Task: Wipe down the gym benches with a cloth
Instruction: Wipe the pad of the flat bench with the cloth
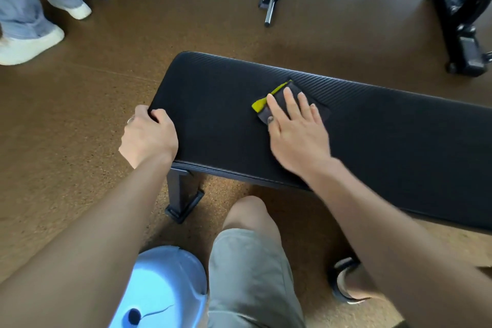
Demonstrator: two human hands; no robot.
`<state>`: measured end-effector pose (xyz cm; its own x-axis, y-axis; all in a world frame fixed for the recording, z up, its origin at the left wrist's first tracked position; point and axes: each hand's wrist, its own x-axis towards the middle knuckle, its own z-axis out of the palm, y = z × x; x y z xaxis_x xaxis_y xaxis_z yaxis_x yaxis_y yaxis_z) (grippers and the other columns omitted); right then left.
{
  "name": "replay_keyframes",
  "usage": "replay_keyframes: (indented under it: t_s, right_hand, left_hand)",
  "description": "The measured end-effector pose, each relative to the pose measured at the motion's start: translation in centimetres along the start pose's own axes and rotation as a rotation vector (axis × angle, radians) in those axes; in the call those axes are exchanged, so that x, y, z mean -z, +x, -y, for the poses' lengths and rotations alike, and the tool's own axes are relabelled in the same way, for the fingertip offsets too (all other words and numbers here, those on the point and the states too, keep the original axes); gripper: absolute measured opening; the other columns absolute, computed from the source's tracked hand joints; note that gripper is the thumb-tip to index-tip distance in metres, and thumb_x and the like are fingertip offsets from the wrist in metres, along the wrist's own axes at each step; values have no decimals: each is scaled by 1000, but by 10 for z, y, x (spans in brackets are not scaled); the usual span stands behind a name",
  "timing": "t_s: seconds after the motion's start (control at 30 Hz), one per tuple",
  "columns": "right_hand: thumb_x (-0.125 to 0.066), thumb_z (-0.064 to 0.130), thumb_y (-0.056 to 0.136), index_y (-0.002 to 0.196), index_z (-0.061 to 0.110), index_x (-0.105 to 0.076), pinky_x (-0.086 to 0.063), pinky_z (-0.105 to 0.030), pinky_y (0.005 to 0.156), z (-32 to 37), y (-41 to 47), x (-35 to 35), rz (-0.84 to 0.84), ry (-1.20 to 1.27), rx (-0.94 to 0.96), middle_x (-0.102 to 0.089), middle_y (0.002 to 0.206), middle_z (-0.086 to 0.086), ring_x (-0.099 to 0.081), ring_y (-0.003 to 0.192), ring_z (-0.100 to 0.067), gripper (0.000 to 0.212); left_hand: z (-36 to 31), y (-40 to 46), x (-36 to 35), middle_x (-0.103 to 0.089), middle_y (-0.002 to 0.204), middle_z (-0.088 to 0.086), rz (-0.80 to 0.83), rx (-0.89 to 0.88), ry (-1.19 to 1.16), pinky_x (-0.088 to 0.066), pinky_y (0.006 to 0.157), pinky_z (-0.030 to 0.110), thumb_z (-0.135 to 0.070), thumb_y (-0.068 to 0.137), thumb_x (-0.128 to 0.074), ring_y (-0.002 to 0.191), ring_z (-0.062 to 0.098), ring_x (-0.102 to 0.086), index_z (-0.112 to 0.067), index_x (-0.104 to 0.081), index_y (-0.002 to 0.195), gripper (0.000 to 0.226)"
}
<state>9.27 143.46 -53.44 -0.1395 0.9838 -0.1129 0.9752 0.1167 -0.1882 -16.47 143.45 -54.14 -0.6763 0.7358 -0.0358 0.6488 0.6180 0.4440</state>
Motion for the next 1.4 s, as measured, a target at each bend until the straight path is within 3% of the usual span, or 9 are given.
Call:
replay_keyframes:
  t_s: [0.23, 0.47, 0.57, 0.7, 0.8, 0.97, 1.07, 1.2, 1.4]
  right_hand:
    - [-19, 46, 110, 162, 39, -16, -11, -45, 129, 9, -76, -13, 28, -76, 309, -12, 172, 4, -6, 159, -23, 53]
    - [-13, 44, 109, 163, 41, -7, 1, -45, 128, -16, 19, 7, 50, 18, -30, 1, 173, 3, 4, 159, -24, 55]
    - [-17, 43, 108, 164, 33, -16, -7, -50, 128, 19, -45, -10, -35, -24, 51, -10, 172, -2, -4, 159, -30, 57]
    - [-26, 42, 109, 163, 35, -18, -13, -48, 128, 9, -100, -13, 37, -59, 244, -14, 172, -1, -9, 159, -28, 56]
    - [-20, 47, 107, 162, 39, -22, -12, -44, 128, -26, -61, -3, 8, -49, 152, -17, 171, 3, -13, 158, -24, 55]
    - [-15, 46, 108, 162, 43, -7, 1, -42, 128, -55, 41, 15, 63, 22, -102, 1, 173, 5, 3, 159, -21, 55]
    - [-15, 42, 109, 164, 36, -8, -1, -48, 127, -32, 91, 18, 75, 46, -183, -8, 172, 0, -3, 158, -29, 56]
    - [-19, 38, 108, 163, 26, -16, -12, -52, 124, 31, 121, 11, 56, 28, -78, -30, 164, -4, -24, 150, -35, 57]
    - [-24, 36, 108, 164, 23, -15, -3, -54, 126, 95, 110, -8, 52, 17, 160, -7, 172, -5, -3, 157, -37, 58]
  left_hand:
    - [0, -1, 1, -64, 122, 18, 0, 0, -13, -46, 90, 48, -37, 104, -29, 107, 44, -62, -18, -56, 134, 44]
    - [2, 2, -2, -64, 122, 20, -6, -1, -23, -45, 94, 51, -37, 103, -30, 109, 46, -60, -17, -57, 132, 45]
    - [2, 2, -2, -64, 122, 21, -8, 6, -24, -45, 94, 51, -36, 102, -30, 110, 46, -60, -18, -57, 132, 44]
    - [3, 2, -1, -63, 124, 21, -1, 0, -16, -45, 94, 52, -36, 103, -29, 111, 47, -60, -18, -56, 135, 46]
    - [2, 2, 0, -62, 124, 22, 9, -6, -15, -45, 95, 52, -35, 103, -28, 111, 48, -59, -18, -55, 136, 46]
    - [2, 2, -2, -63, 121, 21, -10, -5, -16, -45, 92, 51, -35, 104, -29, 107, 48, -60, -17, -56, 133, 44]
    - [1, 3, -4, -63, 119, 21, -12, 4, -8, -45, 89, 51, -34, 104, -29, 104, 47, -60, -17, -56, 132, 43]
    - [1, 4, -6, -64, 115, 19, -25, 5, -7, -46, 88, 50, -35, 103, -30, 101, 45, -61, -18, -58, 128, 41]
    - [1, 5, -6, -64, 114, 17, -20, 20, 9, -45, 85, 48, -36, 103, -30, 99, 44, -61, -19, -57, 129, 41]
